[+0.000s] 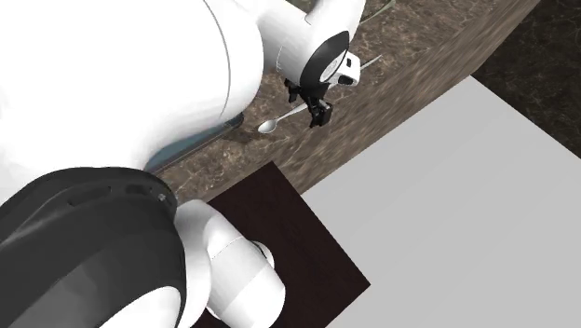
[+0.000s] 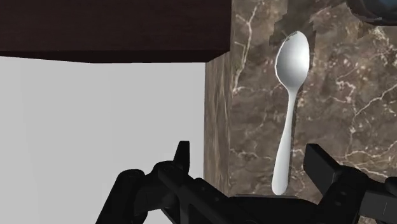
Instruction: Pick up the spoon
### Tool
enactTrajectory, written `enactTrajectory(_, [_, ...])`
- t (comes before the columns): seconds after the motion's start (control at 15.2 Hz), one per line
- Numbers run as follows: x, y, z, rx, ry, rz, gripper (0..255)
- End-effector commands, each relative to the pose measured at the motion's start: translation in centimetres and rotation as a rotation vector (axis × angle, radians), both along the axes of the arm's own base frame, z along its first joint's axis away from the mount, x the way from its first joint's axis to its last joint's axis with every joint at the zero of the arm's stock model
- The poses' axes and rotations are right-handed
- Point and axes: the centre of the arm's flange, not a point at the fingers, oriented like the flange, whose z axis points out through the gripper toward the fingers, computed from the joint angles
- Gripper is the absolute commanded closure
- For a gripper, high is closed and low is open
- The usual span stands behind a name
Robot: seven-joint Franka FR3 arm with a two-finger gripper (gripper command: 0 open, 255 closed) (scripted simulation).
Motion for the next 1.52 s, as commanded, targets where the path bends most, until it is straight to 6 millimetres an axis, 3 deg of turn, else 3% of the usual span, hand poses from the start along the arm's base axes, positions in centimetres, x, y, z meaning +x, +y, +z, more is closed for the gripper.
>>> enactTrajectory(0.0, [0.4,2.0,-1.4,0.019,0.008,-0.001,0])
enactTrajectory(0.33, [1.5,6.5,-5.1,0.060,0.031,0.000,0])
enactTrajectory(0.92, [1.5,6.5,-9.1,0.060,0.031,0.000,0])
enactTrajectory(0.99, [1.5,6.5,-9.1,0.060,0.031,0.000,255])
enactTrajectory(1.45, [1.5,6.5,-9.0,0.060,0.031,0.000,255])
